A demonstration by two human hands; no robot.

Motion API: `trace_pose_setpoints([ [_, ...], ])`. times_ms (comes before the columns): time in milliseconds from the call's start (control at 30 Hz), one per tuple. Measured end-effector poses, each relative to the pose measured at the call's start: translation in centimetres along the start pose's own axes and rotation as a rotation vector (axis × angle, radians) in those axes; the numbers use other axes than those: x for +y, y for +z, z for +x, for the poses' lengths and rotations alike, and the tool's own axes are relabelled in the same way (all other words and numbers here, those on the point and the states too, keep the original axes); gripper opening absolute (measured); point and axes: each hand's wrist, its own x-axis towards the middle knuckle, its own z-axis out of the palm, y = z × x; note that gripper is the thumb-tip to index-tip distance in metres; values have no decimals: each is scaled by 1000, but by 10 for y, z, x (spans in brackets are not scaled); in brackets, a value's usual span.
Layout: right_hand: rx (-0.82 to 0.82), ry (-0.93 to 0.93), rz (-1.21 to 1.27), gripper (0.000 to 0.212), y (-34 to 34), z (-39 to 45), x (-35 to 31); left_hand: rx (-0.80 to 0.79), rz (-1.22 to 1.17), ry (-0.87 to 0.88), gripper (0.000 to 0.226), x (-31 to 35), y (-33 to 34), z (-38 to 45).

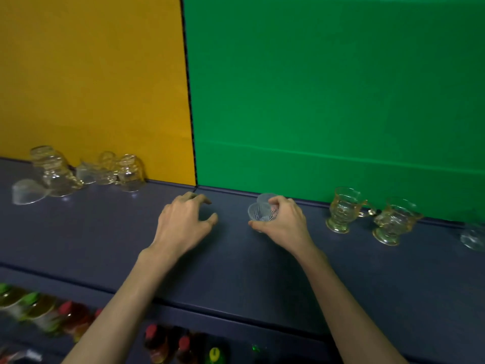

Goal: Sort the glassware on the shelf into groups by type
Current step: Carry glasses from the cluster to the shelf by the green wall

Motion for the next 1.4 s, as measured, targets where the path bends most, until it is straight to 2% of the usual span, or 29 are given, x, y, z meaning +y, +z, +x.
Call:
trace_pose_setpoints([
  [433, 32, -18, -141, 72, 43, -9, -30, -42, -34, 45, 43, -36, -7, 8],
  [700, -39, -64, -219, 84, 32, -6, -33, -23, -14, 13, 43, -21, -10, 0],
  [833, -23, -147, -281, 83, 20, -10, -35, 3, -1, -44, 43, -12, -17, -8],
  [933, -11, -250, -232, 69, 11, -10, -38, 35, 12, -90, 42, -2, -20, -18],
  [1067, -94, -405, -113, 50, 10, -15, -52, 80, 69, -158, 43, 9, -31, -36],
  [1233, -188, -569, -98, 45, 22, -30, -79, 139, 152, -262, 44, 8, -52, -68],
  [1400, -255, -686, -78, 39, 42, -53, -111, 131, 239, -335, 52, -10, -80, -103],
])
